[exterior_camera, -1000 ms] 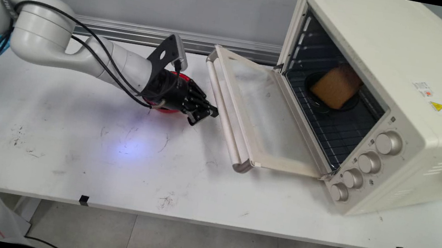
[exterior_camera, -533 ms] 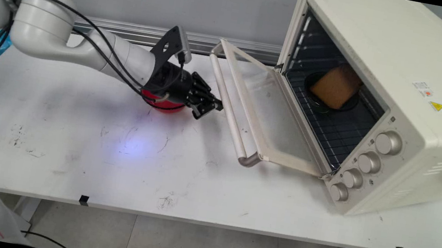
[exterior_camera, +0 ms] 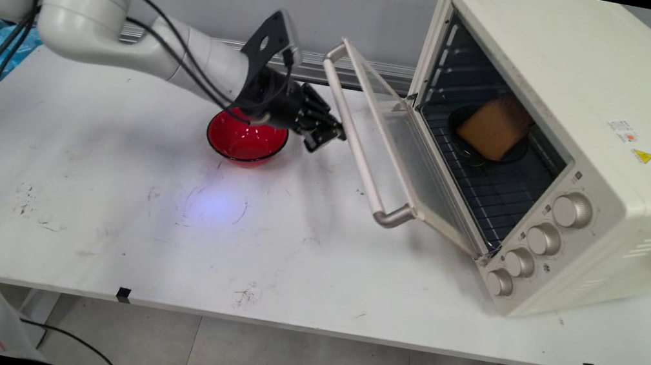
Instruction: Close the oven
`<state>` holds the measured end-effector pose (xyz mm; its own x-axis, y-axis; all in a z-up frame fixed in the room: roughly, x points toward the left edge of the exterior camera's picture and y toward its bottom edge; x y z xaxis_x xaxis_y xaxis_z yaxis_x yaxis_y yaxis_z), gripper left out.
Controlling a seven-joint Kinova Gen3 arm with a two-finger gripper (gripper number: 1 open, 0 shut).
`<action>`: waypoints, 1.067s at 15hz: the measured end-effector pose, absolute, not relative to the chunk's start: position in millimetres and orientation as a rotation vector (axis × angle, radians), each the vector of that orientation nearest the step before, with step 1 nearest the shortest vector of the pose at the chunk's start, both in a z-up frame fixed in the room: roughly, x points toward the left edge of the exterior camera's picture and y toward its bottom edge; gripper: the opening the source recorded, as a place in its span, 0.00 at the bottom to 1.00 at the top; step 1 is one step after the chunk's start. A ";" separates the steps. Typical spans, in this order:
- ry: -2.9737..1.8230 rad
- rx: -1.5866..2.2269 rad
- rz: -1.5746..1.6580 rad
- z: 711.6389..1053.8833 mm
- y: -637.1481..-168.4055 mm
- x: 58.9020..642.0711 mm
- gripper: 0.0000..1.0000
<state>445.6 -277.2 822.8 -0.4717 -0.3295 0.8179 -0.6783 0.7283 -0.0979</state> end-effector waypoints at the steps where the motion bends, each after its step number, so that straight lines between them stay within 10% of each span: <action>1: -2.085 0.754 0.535 826.5 -283.4 443.1 0.00; 16: -2.093 0.733 0.568 854.9 -340.1 426.8 0.00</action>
